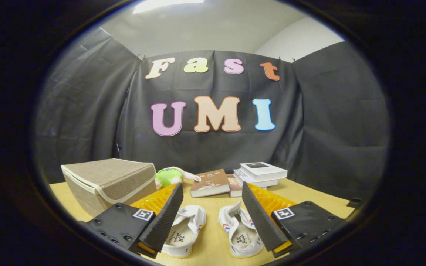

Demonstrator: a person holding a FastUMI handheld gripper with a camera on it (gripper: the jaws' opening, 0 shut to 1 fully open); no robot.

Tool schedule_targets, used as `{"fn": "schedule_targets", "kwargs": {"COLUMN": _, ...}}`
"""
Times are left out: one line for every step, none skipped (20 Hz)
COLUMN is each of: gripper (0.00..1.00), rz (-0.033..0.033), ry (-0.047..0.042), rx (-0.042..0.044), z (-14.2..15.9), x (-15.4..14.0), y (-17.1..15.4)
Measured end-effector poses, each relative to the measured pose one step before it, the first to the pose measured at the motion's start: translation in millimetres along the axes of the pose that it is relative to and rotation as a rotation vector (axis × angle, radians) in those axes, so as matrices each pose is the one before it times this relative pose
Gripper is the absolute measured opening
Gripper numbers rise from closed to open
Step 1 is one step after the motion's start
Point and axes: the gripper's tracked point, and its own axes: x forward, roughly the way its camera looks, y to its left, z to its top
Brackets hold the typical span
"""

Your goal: Open the storage box then place both shoes into the box .Put the left shoe in first, then the right shoe, with the right side of both shoes facing outward in a uniform manner.

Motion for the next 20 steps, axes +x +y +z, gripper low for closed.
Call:
{"fn": "schedule_targets", "kwargs": {"gripper": 1.00, "rz": -0.00092, "ry": -0.00079, "rx": 0.00047, "z": 0.34, "x": 0.24, "y": 0.03}}
{"fn": "schedule_targets", "kwargs": {"gripper": 1.00, "rz": -0.00047, "ry": -0.00049, "rx": 0.00024, "z": 0.18, "x": -0.15, "y": -0.76}}
{"fn": "schedule_targets", "kwargs": {"gripper": 1.00, "rz": 0.00000, "ry": 0.00007, "rx": 0.00047, "z": 0.50, "x": 0.13, "y": -0.35}}
{"fn": "schedule_targets", "kwargs": {"gripper": 1.00, "rz": -0.00043, "ry": 0.00003, "rx": 0.00036, "z": -0.06, "x": 0.10, "y": 0.37}}
{"fn": "schedule_targets", "kwargs": {"gripper": 1.00, "rz": -0.00014, "ry": 0.00059, "rx": -0.00002, "z": 0.29, "x": 0.19, "y": 0.03}}
{"fn": "schedule_targets", "kwargs": {"gripper": 1.00, "rz": -0.00016, "ry": 0.00033, "rx": -0.00034, "z": -0.88, "x": -0.33, "y": -0.27}}
{"fn": "schedule_targets", "kwargs": {"gripper": 1.00, "rz": -0.00046, "ry": 0.00032, "rx": 0.00004, "z": 0.12, "x": -0.07, "y": -0.52}}
{"fn": "schedule_targets", "kwargs": {"gripper": 1.00, "rz": -0.00030, "ry": 0.00005, "rx": -0.00024, "z": -0.05, "x": -0.39, "y": -0.04}}
{"fn": "schedule_targets", "kwargs": {"gripper": 1.00, "rz": -0.00001, "ry": 0.00096, "rx": -0.00056, "z": 0.09, "x": -0.18, "y": 0.33}}
{"fn": "schedule_targets", "kwargs": {"gripper": 1.00, "rz": 0.00056, "ry": 0.00058, "rx": -0.00076, "z": -1.03, "x": 0.00, "y": 0.45}}
{"fn": "schedule_targets", "kwargs": {"gripper": 1.00, "rz": 0.00077, "ry": -0.00018, "rx": -0.00068, "z": 0.36, "x": -0.16, "y": 0.18}}
{"fn": "schedule_targets", "kwargs": {"gripper": 1.00, "rz": 0.00109, "ry": -0.00033, "rx": -0.00073, "z": -0.30, "x": 0.76, "y": 0.86}}
{"fn": "schedule_targets", "kwargs": {"gripper": 1.00, "rz": 0.00109, "ry": -0.00058, "rx": -0.00012, "z": 0.16, "x": -0.14, "y": 0.79}}
{"fn": "schedule_targets", "kwargs": {"gripper": 1.00, "rz": 0.00136, "ry": -0.00076, "rx": 0.00029, "z": -0.19, "x": -0.88, "y": 0.07}}
{"fn": "schedule_targets", "kwargs": {"gripper": 1.00, "rz": 0.00075, "ry": -0.00136, "rx": 0.00039, "z": 0.65, "x": -0.27, "y": 0.77}}
{"fn": "schedule_targets", "kwargs": {"gripper": 1.00, "rz": 0.00029, "ry": -0.00213, "rx": 0.00080, "z": 0.48, "x": -0.22, "y": -0.04}}
{"fn": "schedule_targets", "kwargs": {"gripper": 1.00, "rz": 0.00512, "ry": -0.00271, "rx": 0.00272, "z": 1.05, "x": 0.12, "y": 1.38}}
{"fn": "schedule_targets", "kwargs": {"gripper": 1.00, "rz": 0.01103, "ry": -0.00480, "rx": 0.00754, "z": 0.84, "x": -1.43, "y": 2.64}}
{"fn": "schedule_targets", "kwargs": {"gripper": 1.00, "rz": 0.01403, "ry": -0.00857, "rx": 0.01220, "z": 3.38, "x": -0.89, "y": 3.52}}
{"fn": "schedule_targets", "kwargs": {"gripper": 1.00, "rz": 0.01797, "ry": -0.01069, "rx": 0.01855, "z": 3.31, "x": -0.79, "y": 4.52}}
